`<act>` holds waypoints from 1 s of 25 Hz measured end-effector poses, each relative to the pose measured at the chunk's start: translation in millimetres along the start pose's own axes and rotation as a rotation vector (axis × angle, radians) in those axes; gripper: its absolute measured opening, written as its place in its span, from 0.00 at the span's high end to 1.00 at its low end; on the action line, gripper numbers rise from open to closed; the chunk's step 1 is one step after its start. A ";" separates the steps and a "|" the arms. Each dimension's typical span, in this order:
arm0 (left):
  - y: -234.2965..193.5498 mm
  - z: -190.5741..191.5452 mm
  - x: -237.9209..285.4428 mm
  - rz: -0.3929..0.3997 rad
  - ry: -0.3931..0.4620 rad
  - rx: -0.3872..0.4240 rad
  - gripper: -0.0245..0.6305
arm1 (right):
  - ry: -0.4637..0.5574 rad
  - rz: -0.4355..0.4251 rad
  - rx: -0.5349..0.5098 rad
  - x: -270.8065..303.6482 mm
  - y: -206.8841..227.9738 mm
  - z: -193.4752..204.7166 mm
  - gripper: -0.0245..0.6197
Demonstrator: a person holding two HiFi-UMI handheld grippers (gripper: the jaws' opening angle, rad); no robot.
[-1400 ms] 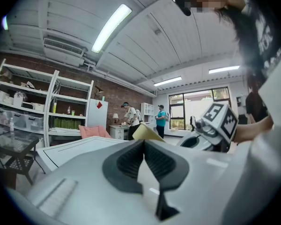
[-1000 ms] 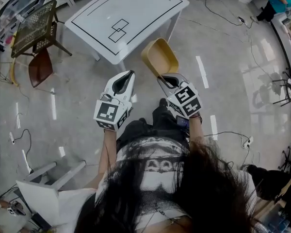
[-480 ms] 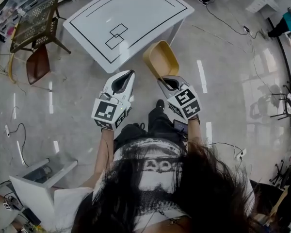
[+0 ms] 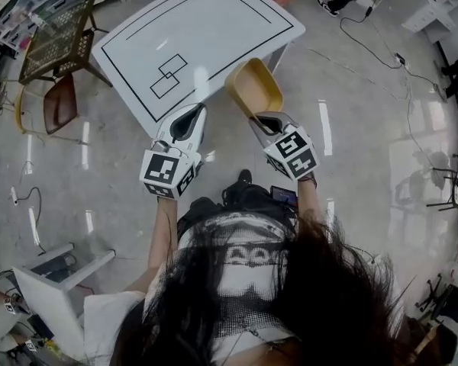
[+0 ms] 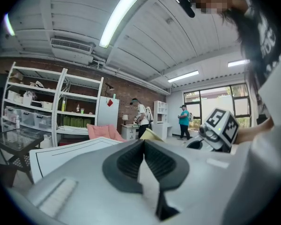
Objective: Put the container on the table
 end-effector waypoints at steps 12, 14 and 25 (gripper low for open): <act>28.3 -10.4 85.4 -0.092 -0.012 0.004 0.96 | 0.029 -0.066 -0.030 -5.2 96.1 19.6 0.94; 32.6 -10.3 91.8 -0.094 -0.019 -0.006 0.96 | 0.025 -0.075 -0.030 -5.6 103.6 23.9 0.94; 26.7 3.4 120.8 -0.137 -0.088 -0.024 0.96 | 0.008 -0.135 -0.011 16.0 131.1 39.2 0.94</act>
Point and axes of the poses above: the fingertips, and each gripper's own axes: x forward along the fingers, y to its right, z out of its underside, the point moved 6 cm from there along -x, backward along the fingers, and after that the axes turned 1 degree about -x, right-handed, at the moved point
